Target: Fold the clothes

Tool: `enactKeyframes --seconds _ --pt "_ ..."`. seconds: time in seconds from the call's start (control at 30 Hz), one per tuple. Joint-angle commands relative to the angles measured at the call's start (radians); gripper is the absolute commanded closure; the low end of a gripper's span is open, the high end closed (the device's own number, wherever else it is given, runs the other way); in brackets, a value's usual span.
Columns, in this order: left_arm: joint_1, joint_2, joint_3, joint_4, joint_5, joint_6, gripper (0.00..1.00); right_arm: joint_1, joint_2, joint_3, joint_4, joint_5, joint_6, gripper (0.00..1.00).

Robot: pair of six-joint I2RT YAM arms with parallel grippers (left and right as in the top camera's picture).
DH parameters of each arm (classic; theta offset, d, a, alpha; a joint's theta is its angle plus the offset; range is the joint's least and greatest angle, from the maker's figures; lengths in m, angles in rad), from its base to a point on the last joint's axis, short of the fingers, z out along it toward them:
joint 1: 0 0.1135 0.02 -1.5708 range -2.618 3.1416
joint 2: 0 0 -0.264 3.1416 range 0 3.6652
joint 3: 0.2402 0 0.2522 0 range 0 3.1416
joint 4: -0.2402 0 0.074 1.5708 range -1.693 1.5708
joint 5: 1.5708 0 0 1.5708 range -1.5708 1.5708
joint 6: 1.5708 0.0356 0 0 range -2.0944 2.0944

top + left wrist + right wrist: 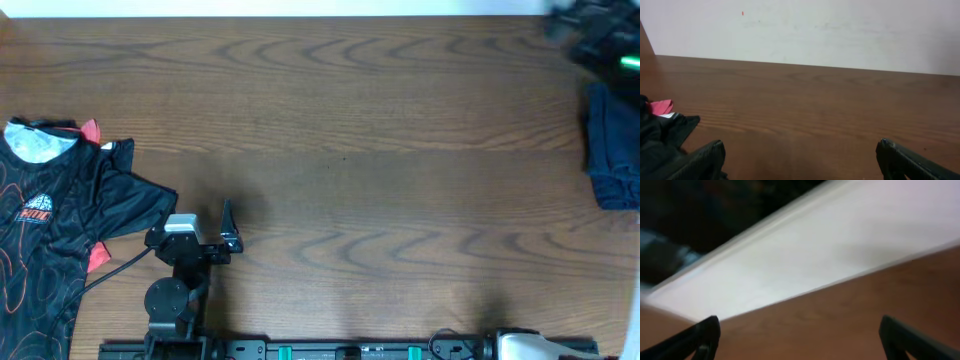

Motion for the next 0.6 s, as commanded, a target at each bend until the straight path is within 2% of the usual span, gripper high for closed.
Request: enactKeyframes --seconds 0.0,0.17,0.33,0.57 --pt "0.002 -0.007 -0.015 -0.042 -0.019 -0.008 0.02 0.188 -0.052 -0.121 0.074 0.214 0.036 0.01" --pt "0.002 -0.007 -0.015 -0.042 -0.019 -0.008 0.02 0.353 -0.167 -0.405 0.161 0.388 0.037 0.01" --pt "0.002 -0.007 -0.015 -0.042 -0.019 -0.008 0.02 0.383 -0.341 -0.725 0.286 0.394 0.088 0.01" --pt "0.002 -0.007 -0.015 -0.042 -0.019 -0.008 0.02 0.381 -0.675 -1.235 0.557 0.435 0.134 0.01"
